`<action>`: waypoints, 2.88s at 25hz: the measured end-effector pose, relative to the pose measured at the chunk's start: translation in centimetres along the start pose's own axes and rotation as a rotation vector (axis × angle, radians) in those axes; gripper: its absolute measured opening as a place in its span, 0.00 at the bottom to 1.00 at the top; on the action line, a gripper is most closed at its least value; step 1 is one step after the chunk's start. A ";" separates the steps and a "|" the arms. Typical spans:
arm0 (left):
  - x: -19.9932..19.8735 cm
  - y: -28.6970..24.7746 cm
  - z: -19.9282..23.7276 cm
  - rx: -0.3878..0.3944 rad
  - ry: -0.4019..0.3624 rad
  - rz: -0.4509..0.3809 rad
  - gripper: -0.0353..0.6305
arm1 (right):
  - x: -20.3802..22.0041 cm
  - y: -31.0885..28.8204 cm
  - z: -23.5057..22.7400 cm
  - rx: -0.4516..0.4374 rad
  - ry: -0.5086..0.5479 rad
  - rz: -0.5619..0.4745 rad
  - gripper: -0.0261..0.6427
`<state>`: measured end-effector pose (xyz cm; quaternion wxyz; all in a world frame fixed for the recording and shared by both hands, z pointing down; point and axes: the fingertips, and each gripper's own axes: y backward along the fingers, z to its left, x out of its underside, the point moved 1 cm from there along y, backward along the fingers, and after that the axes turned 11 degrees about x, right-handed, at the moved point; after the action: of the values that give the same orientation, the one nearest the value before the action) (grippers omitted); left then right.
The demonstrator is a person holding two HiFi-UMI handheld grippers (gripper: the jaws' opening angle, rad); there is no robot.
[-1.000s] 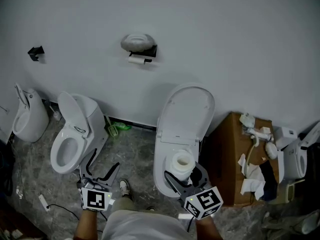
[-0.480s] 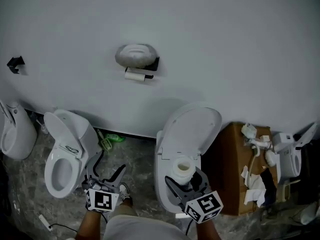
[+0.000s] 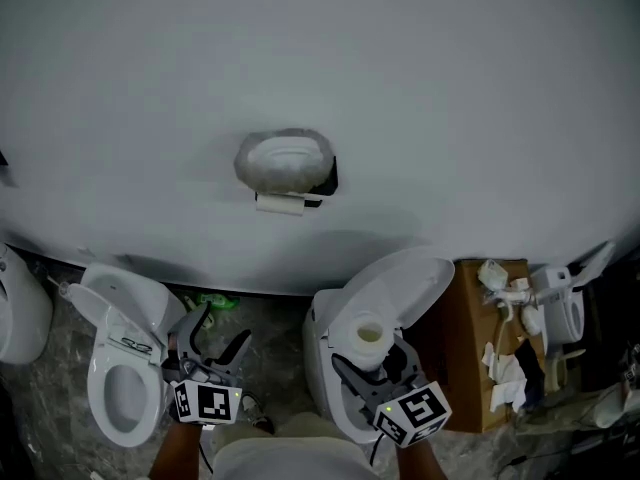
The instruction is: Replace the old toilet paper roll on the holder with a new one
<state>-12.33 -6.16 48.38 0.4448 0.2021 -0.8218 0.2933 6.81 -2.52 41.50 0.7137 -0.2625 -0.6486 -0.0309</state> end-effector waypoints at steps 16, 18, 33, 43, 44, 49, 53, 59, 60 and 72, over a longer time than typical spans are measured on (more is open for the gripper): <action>-3.9 -9.9 6.5 -0.016 -0.188 0.035 0.58 | -4.2 -8.1 -6.2 -0.025 -0.023 -0.082 0.54; -4.1 -11.8 7.1 -0.019 -0.240 0.070 0.58 | -4.2 -9.2 -6.9 -0.037 -0.024 -0.088 0.54; -3.9 -21.4 8.8 -0.087 -0.452 0.225 0.58 | -1.8 -10.0 -11.6 -0.055 -0.059 -0.055 0.54; -3.4 -24.0 9.7 -0.096 -0.520 0.288 0.56 | -0.6 -10.0 -12.5 -0.070 -0.070 -0.042 0.54; -3.4 -24.2 9.7 -0.095 -0.526 0.292 0.56 | -0.6 -10.0 -12.6 -0.068 -0.075 -0.043 0.54; -3.3 -25.2 10.0 -0.085 -0.559 0.328 0.54 | -0.4 -9.9 -13.2 -0.068 -0.094 -0.057 0.54; -3.1 -25.6 9.9 -0.068 -0.597 0.351 0.47 | 0.0 -10.0 -13.4 -0.061 -0.109 -0.061 0.54; -3.6 -25.8 10.2 -0.055 -0.603 0.348 0.39 | -0.3 -9.7 -13.1 -0.054 -0.117 -0.063 0.54; -3.7 -25.8 10.1 -0.051 -0.601 0.340 0.38 | -0.3 -9.7 -13.1 -0.052 -0.117 -0.063 0.54; -5.4 -27.0 7.7 -0.006 -0.645 0.288 0.38 | -0.1 -9.3 -13.5 -0.035 -0.112 -0.061 0.54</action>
<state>1.76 -31.01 48.61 0.1170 0.1648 -0.9409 0.2716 15.53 -16.15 44.26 0.6704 -0.2562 -0.6946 -0.0495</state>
